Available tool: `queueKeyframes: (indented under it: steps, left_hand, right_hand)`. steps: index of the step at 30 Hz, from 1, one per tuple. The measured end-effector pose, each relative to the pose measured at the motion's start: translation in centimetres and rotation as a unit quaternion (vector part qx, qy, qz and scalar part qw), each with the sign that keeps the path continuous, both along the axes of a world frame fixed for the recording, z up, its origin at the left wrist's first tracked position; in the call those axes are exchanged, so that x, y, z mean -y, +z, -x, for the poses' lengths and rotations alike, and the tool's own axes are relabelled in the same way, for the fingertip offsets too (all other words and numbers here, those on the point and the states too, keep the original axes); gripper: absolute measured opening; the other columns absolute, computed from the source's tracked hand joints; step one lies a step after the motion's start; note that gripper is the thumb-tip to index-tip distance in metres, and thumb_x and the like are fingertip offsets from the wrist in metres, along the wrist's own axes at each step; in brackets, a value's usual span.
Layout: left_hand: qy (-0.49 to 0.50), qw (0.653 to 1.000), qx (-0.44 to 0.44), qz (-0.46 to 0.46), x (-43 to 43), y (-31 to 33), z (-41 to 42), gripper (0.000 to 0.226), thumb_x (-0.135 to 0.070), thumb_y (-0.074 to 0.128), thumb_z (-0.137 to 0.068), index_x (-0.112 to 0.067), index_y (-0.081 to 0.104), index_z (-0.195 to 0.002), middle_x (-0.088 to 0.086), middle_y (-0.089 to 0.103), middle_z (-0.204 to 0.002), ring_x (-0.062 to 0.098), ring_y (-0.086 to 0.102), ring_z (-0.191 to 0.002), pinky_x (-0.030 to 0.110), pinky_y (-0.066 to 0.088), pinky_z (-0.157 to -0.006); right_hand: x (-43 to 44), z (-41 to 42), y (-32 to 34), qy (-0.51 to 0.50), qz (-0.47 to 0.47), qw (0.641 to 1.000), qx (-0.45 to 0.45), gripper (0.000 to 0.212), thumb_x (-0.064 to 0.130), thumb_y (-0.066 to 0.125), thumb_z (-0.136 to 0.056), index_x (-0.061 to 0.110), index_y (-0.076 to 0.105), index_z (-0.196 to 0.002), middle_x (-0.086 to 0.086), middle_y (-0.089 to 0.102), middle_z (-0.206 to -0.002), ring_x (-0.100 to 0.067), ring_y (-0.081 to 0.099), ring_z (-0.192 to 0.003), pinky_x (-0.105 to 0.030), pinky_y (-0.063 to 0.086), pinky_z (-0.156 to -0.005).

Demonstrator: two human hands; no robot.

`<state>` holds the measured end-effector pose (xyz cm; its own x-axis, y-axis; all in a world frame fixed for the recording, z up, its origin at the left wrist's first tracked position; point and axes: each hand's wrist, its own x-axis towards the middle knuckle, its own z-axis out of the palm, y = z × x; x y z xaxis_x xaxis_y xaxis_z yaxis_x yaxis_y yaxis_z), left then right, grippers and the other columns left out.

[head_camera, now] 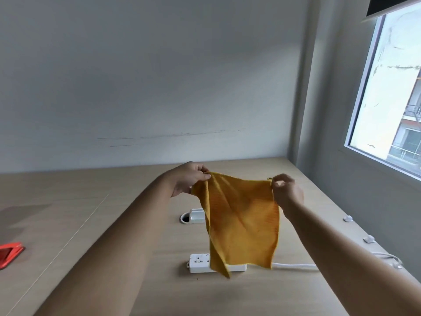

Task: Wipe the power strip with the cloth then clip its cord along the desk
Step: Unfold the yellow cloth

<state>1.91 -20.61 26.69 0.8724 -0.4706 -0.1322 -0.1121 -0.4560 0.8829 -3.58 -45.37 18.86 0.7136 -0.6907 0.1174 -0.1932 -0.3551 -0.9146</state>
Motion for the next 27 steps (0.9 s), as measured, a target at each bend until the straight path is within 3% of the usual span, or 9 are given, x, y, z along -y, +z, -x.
queueKeyframes:
  steps: [3,6,8,11,15,17,22,25,27]
  left_hand:
    - [-0.046,0.998,-0.041,0.022,0.1,0.9,0.1,0.010,-0.013,0.051,-0.097,-0.013,0.060,-0.093,0.004,0.060,-0.085,0.014,0.060,-0.071,0.029,0.055,-0.062]
    - [-0.058,0.988,-0.094,0.110,1.0,0.8,0.2,0.015,-0.007,0.047,-0.097,-0.011,0.058,-0.087,0.006,0.062,-0.078,0.011,0.065,-0.059,0.028,0.058,-0.056]
    - [-0.038,0.978,-0.107,0.173,1.5,0.5,0.1,0.018,-0.005,0.046,-0.097,-0.009,0.058,-0.085,0.008,0.063,-0.077,0.011,0.067,-0.056,0.028,0.060,-0.057]
    - [-0.015,0.961,-0.127,0.243,1.9,0.2,-0.4,0.018,-0.005,0.045,-0.098,-0.007,0.059,-0.088,0.010,0.067,-0.078,0.015,0.069,-0.061,0.033,0.060,-0.065]
    - [0.037,0.946,-0.146,0.288,1.5,-0.3,-1.0,0.015,-0.010,0.044,-0.098,-0.010,0.057,-0.091,0.010,0.065,-0.084,0.018,0.067,-0.070,0.036,0.058,-0.069]
    - [0.104,0.939,-0.133,0.300,0.6,-0.9,-1.5,0.015,-0.011,0.043,-0.099,-0.011,0.056,-0.091,0.010,0.063,-0.084,0.019,0.063,-0.072,0.035,0.056,-0.064]
    - [0.286,0.921,-0.084,0.250,-3.0,-4.9,-3.4,0.020,0.000,0.051,-0.093,-0.016,0.053,-0.080,0.014,0.058,-0.088,0.021,0.056,-0.066,0.033,0.048,-0.061]
    - [0.238,0.958,-0.095,0.130,-3.1,-7.4,-2.1,0.021,-0.003,0.055,-0.092,-0.017,0.052,-0.077,0.008,0.058,-0.085,0.020,0.056,-0.071,0.030,0.046,-0.062]
    - [0.160,0.980,-0.088,0.075,-2.0,-8.3,-0.8,0.014,-0.006,0.060,-0.090,-0.016,0.056,-0.080,0.008,0.063,-0.091,0.023,0.061,-0.089,0.034,0.048,-0.072]
  right_hand:
    - [-0.3,0.1,-1.1,0.059,-0.157,0.986,-0.024,0.023,0.028,0.055,-0.090,0.013,0.060,-0.107,-0.009,0.064,-0.087,-0.020,0.059,-0.068,-0.028,0.045,-0.055]
    - [-1.3,0.3,-2.2,0.262,-0.311,0.913,-0.035,0.052,0.041,0.052,-0.090,0.023,0.035,-0.135,0.004,0.046,-0.132,-0.020,0.044,-0.123,-0.052,0.045,-0.083]
    - [-1.9,0.6,-2.6,0.378,-0.330,0.864,-0.037,0.077,0.059,0.057,-0.078,0.036,0.020,-0.141,0.010,0.039,-0.142,-0.021,0.039,-0.131,-0.050,0.044,-0.087]
    - [-3.3,1.3,-2.6,0.489,-0.199,0.840,-0.125,0.080,0.054,0.066,-0.070,0.031,0.032,-0.139,0.004,0.046,-0.138,-0.022,0.044,-0.127,-0.043,0.041,-0.094]
    - [-5.3,1.4,-3.2,0.461,0.005,0.873,-0.157,0.024,0.023,0.065,-0.083,0.008,0.066,-0.102,-0.005,0.061,-0.091,-0.018,0.054,-0.086,-0.031,0.040,-0.076]
    - [-5.3,1.6,-3.2,0.422,-0.008,0.899,-0.115,0.010,0.013,0.060,-0.084,0.012,0.070,-0.081,-0.004,0.058,-0.074,-0.016,0.051,-0.072,-0.026,0.040,-0.066]
    - [-3.6,1.6,-1.5,0.391,-0.228,0.891,0.030,0.013,0.012,0.052,-0.090,0.011,0.065,-0.092,-0.008,0.061,-0.079,-0.017,0.057,-0.070,-0.024,0.046,-0.060]
    - [-3.8,1.3,-0.2,0.385,-0.299,0.870,0.077,0.015,0.014,0.051,-0.091,0.011,0.065,-0.090,-0.011,0.063,-0.080,-0.019,0.060,-0.067,-0.026,0.051,-0.058]
    - [-4.3,1.1,0.2,0.382,-0.313,0.865,0.088,0.014,0.018,0.053,-0.090,0.011,0.065,-0.094,-0.013,0.063,-0.085,-0.023,0.062,-0.075,-0.031,0.052,-0.065]
